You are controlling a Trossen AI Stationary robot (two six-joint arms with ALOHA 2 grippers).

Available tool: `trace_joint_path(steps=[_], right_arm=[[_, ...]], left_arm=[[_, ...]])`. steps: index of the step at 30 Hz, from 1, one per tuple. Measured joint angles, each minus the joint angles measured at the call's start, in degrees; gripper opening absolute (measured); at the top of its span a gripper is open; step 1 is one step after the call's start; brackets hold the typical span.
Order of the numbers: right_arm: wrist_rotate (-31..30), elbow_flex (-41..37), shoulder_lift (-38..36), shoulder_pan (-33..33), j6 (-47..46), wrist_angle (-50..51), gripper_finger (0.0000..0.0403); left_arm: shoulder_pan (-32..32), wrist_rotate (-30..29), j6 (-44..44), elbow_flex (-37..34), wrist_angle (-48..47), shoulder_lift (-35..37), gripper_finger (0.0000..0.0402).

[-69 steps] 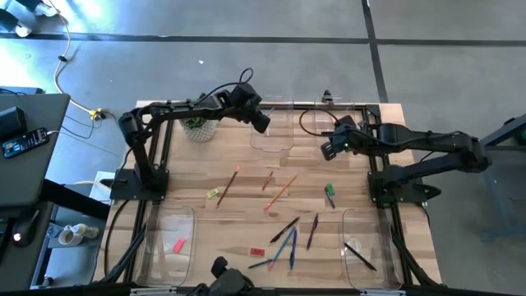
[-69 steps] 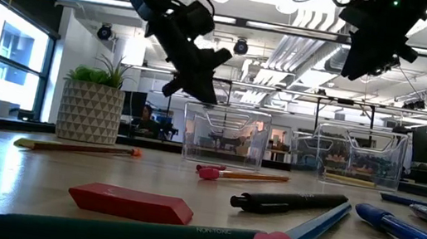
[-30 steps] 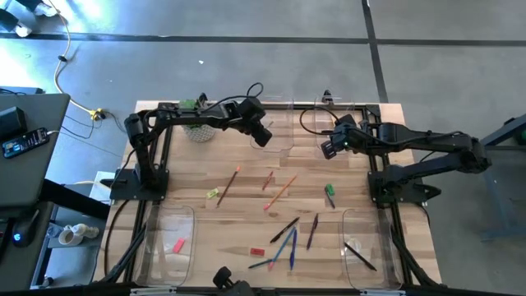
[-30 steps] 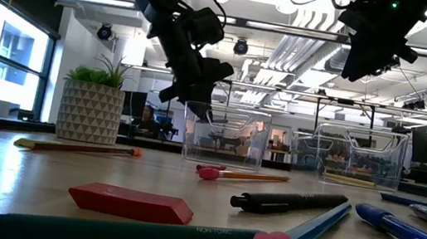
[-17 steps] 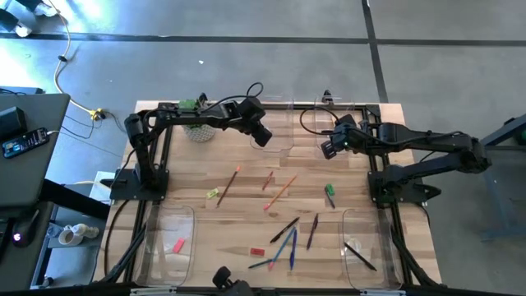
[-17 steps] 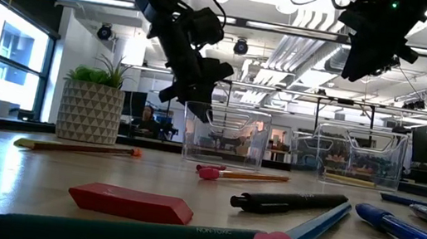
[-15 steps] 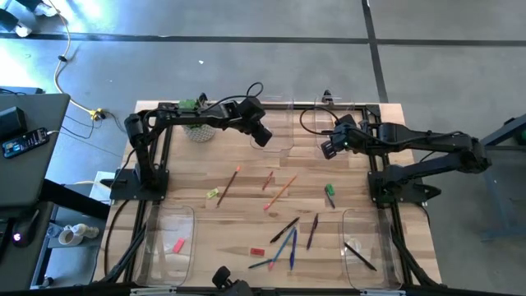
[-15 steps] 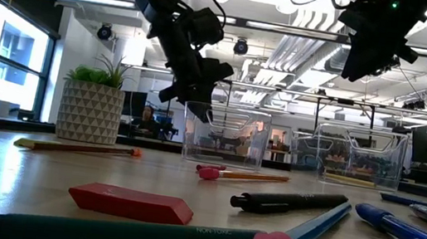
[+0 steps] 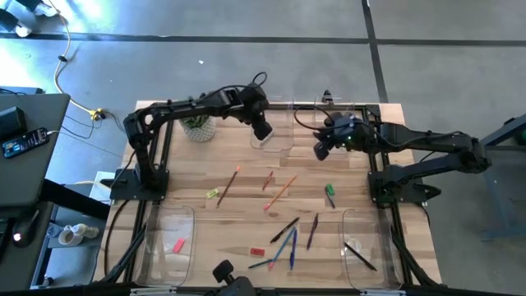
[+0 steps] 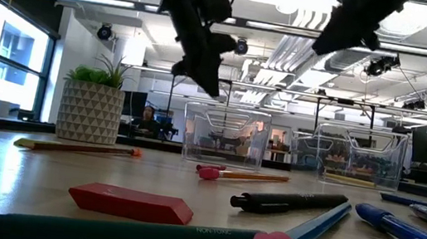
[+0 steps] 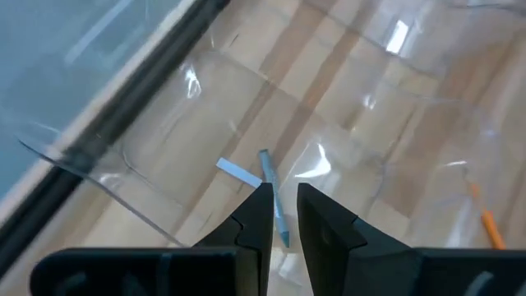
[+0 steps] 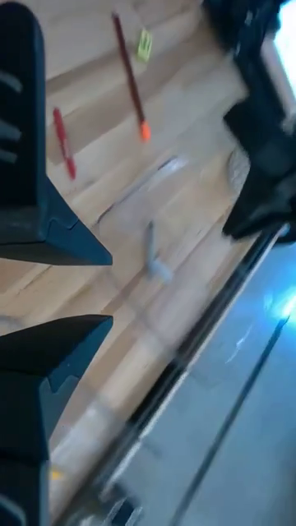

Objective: Sort crayons/erasers/pens/pencils in bins
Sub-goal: Put the orange pencil into the top right transparent bin

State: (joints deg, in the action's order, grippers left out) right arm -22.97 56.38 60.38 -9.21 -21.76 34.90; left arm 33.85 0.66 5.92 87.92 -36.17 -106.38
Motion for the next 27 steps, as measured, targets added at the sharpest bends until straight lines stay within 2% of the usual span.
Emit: trace_joint_path(steps=[4, 7, 12, 19, 27], right_arm=[[2.1, 1.7, 0.8, -1.3, 3.9, -2.2, 0.0099], [2.9, 4.9, 2.5, -2.5, 6.7, -1.7, 0.0099], [7.5, 10.5, 7.4, -4.0, 13.7, -0.4, 0.0099], [13.5, 16.8, 14.4, -4.4, 20.5, 8.6, 0.0099], [21.8, 21.6, 22.2, -4.3, 28.0, 13.8, 0.0099]], left_arm=[[0.5, 0.2, -2.2, 2.6, -4.1, 2.8, 0.0049], [1.2, 0.1, -3.2, 2.6, -7.5, 6.2, 0.0049], [1.9, 0.1, -3.3, 2.0, -11.8, 9.4, 0.0049], [0.4, 0.2, 1.3, -7.8, -10.6, 13.3, 0.0049], [-2.2, 0.0, 7.9, -18.4, -2.5, 19.6, 0.0049]])
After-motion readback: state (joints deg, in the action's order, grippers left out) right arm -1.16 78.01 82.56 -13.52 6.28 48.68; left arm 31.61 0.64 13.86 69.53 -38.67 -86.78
